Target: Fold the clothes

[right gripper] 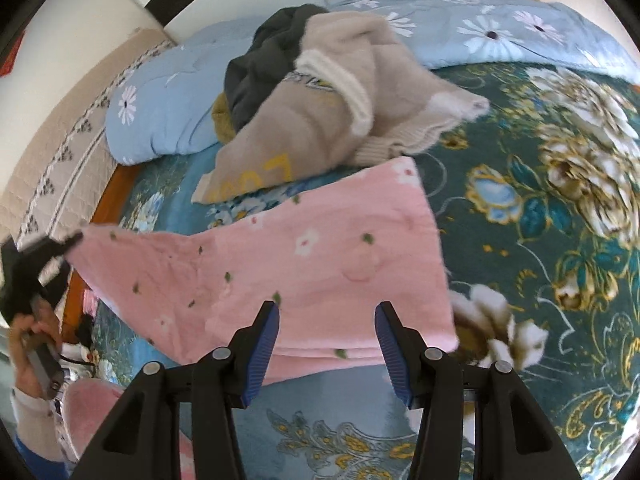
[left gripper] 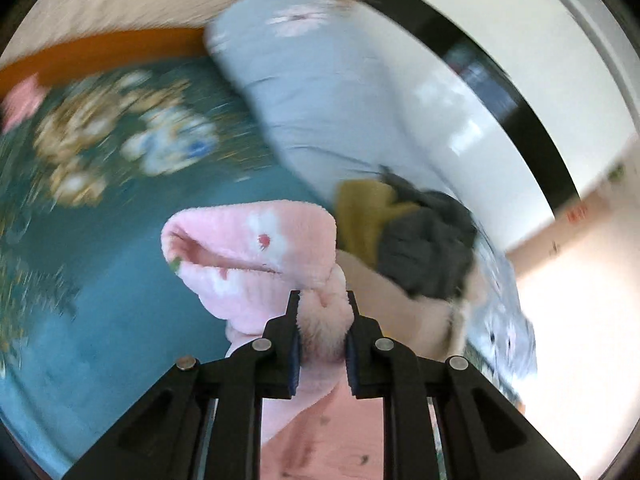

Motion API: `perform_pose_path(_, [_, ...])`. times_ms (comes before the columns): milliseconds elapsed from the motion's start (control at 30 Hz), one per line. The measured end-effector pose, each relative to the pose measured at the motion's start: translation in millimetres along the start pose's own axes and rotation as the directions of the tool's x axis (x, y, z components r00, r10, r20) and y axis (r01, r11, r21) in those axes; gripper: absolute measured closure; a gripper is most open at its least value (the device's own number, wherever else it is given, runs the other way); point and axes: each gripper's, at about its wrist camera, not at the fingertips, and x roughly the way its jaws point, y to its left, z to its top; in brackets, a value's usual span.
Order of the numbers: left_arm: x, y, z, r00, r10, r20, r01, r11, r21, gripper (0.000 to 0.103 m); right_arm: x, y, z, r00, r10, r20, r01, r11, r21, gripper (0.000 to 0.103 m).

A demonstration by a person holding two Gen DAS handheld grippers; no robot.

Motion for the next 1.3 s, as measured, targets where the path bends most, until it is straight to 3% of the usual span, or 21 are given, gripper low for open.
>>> perform_pose_path(200, [22, -106, -27, 0.998, -0.059, -0.035, 0.065, 0.975, 0.21, 0.085, -5, -39, 7, 0.999, 0.029, 0.029, -0.031, 0.997, 0.071, 0.049])
perform_pose_path(433, [72, -181, -111, 0.989, -0.008, -0.151, 0.074, 0.895, 0.439, 0.085, 12, -78, 13, 0.999, 0.041, 0.02, -0.044, 0.989, 0.142, 0.049])
perform_pose_path(633, [116, -214, -203, 0.959, 0.107, -0.263, 0.085, 0.777, 0.624, 0.085, 27, -117, 7, 0.999, 0.035, -0.002, -0.034, 0.974, 0.225, 0.049])
perform_pose_path(800, [128, -223, -253, 0.938, 0.157, -0.31, 0.105, 0.722, 0.684, 0.085, 33, -145, 2, 1.0, 0.016, -0.018, -0.01, 0.959, 0.283, 0.049])
perform_pose_path(933, [135, -227, -285, 0.92, 0.206, -0.333, 0.133, 0.634, 0.762, 0.082, 38, -157, 1, 1.0, 0.013, -0.025, -0.005, 0.949, 0.314, 0.049])
perform_pose_path(1000, [129, -224, -281, 0.909, 0.195, -0.368, 0.163, 0.647, 0.745, 0.081, 40, -159, 2, 0.999, 0.02, -0.027, -0.01, 0.946, 0.325, 0.049])
perform_pose_path(1133, [118, -219, -270, 0.883, 0.168, -0.438, 0.22, 0.676, 0.703, 0.062, 39, -151, 7, 0.999, 0.025, -0.026, -0.016, 0.955, 0.298, 0.049])
perform_pose_path(1200, [107, -215, -264, 0.872, 0.144, -0.469, 0.249, 0.692, 0.677, 0.058, 37, -146, 13, 0.999, 0.028, -0.016, -0.022, 0.959, 0.283, 0.049])
perform_pose_path(1233, [96, -211, -257, 0.869, 0.119, -0.481, 0.266, 0.706, 0.656, 0.055, 36, -143, 17, 1.0, 0.027, -0.009, -0.024, 0.961, 0.277, 0.049])
perform_pose_path(1300, [76, -189, -231, 0.868, 0.075, -0.491, 0.265, 0.767, 0.584, 0.052, 31, -136, 24, 0.999, 0.033, 0.008, -0.034, 0.964, 0.262, 0.049])
